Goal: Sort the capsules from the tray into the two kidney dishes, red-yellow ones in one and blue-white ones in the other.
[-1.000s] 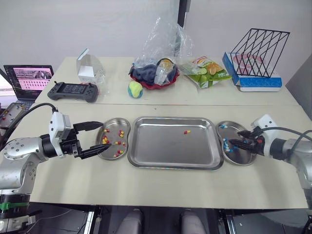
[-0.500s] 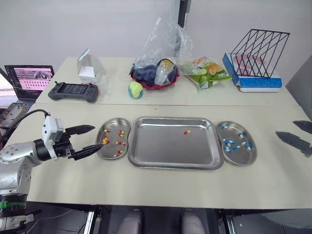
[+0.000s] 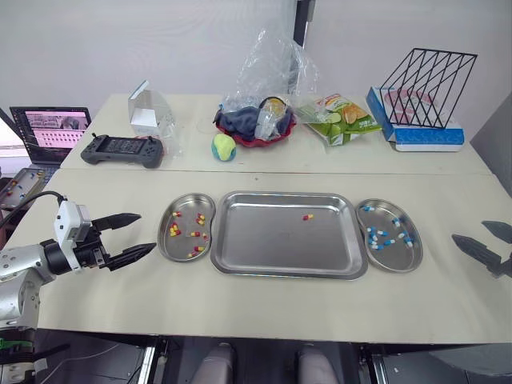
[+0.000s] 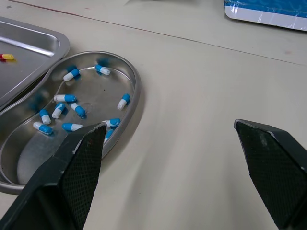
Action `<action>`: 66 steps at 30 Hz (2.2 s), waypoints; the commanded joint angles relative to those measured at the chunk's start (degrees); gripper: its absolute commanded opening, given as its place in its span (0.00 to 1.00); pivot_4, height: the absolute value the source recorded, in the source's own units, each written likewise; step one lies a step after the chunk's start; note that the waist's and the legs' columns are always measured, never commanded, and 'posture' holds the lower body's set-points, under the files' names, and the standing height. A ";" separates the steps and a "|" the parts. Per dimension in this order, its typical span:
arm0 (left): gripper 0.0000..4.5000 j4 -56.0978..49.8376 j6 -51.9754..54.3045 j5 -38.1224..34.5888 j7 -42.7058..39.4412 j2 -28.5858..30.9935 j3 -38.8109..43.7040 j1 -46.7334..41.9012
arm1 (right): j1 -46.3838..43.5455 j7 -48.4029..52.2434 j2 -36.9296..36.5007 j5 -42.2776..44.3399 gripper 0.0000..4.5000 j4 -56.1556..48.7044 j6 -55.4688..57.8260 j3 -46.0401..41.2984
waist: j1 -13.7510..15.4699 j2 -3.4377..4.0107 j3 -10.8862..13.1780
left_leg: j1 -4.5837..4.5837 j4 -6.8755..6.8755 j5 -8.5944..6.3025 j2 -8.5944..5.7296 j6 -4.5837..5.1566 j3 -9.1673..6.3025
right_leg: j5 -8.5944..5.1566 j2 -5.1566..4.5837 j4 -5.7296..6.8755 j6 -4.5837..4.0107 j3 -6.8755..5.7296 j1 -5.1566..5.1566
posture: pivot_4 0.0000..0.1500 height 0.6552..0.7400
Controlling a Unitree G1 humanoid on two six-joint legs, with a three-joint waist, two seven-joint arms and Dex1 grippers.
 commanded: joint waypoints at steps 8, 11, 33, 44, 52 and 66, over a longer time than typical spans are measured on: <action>1.00 -2.51 1.97 -0.96 -1.96 2.27 0.07 -1.93 | -1.44 2.48 -1.84 2.30 0.99 -2.51 1.02 -0.06 | -0.08 0.00 0.00 | 0.00 0.00 0.00 0.00 0.00 0.00 | 0.00 0.00 0.00 0.00 0.00 0.00 | 1.00 0.99; 1.00 -2.68 2.96 -1.20 -2.72 3.10 -0.38 -4.05 | -0.65 3.75 -1.84 4.23 0.99 -5.64 3.87 -0.51 | -0.01 0.00 0.00 | -0.01 0.00 0.00 0.00 0.00 -0.01 | 0.00 0.00 0.01 0.00 0.00 0.00 | 1.00 0.99; 1.00 -2.17 8.95 12.47 4.75 -20.36 -31.20 -35.51 | 16.14 -2.14 6.55 14.88 0.99 -39.63 15.39 -5.09 | 1.39 -0.10 0.03 | 0.03 0.35 -0.03 -0.10 0.05 -0.16 | 0.00 0.00 -0.19 0.03 -0.18 0.54 | 1.00 0.99; 1.00 12.67 6.20 23.53 17.03 -37.06 -38.26 -41.71 | 18.16 -7.27 9.18 17.60 0.99 -46.24 16.08 -4.43 | 1.77 -0.16 0.07 | 0.03 0.44 -0.04 -0.15 0.07 -0.16 | -0.01 -0.01 -0.36 0.07 -0.18 0.69 | 1.00 0.99; 0.88 30.20 4.46 29.16 24.86 -46.54 -39.63 -49.25 | 18.70 -9.76 9.09 17.93 1.00 -46.56 16.23 -4.17 | 1.82 -0.20 0.09 | 0.02 0.44 -0.05 -0.17 0.09 -0.16 | -0.01 -0.02 -0.40 0.10 -0.20 0.71 | 1.00 0.99; 0.62 43.90 1.82 34.12 28.52 -51.14 -38.78 -54.54 | 19.86 -12.79 9.31 14.76 1.00 -45.33 13.12 -4.50 | 1.69 -0.22 0.10 | 0.01 0.43 -0.07 -0.20 0.12 -0.15 | -0.03 -0.03 -0.42 0.16 -0.19 0.70 | 1.00 0.99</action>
